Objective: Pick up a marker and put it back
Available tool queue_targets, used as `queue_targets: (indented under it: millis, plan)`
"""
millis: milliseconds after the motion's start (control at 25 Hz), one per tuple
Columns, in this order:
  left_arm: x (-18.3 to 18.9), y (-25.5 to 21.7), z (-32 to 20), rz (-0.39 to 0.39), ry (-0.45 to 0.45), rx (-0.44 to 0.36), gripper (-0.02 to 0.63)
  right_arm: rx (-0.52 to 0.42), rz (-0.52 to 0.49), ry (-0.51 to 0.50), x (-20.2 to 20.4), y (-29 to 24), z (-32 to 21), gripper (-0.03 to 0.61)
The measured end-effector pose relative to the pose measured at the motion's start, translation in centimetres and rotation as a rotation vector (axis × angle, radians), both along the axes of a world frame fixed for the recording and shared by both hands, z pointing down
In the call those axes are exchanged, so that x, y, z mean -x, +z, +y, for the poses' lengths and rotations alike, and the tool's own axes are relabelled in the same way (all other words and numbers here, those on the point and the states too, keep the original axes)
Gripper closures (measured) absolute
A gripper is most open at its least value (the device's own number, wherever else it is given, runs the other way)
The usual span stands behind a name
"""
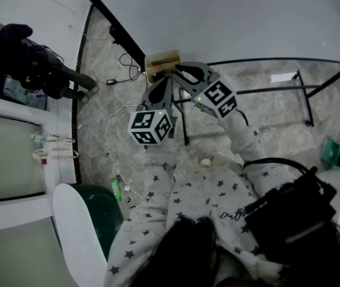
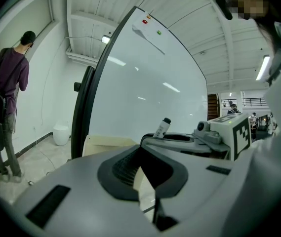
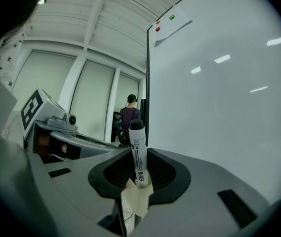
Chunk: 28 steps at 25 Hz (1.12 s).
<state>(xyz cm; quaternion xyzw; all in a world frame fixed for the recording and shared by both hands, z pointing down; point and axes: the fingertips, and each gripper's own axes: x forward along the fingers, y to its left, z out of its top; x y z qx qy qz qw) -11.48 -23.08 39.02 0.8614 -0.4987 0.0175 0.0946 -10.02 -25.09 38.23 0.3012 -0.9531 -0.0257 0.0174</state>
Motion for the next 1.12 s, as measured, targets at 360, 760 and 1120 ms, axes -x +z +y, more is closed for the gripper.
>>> queue_targets:
  millis: [360,760,1120]
  plan:
    - [0.0,-2.4,0.6,0.005,0.014,-0.03,0.612,0.011,0.006,-0.017,-0.2,-2.1,0.3,0.494]
    - [-1.4,-8.2,2.2,0.012,0.08,-0.145,0.612,-0.041,-0.064,-0.061,-1.0,-8.3,2.1,0.494]
    - [-1.8,-10.9,3.3,0.019,0.09,-0.198,0.612,-0.063,-0.09,-0.067,-2.0,-10.8,3.3,0.494]
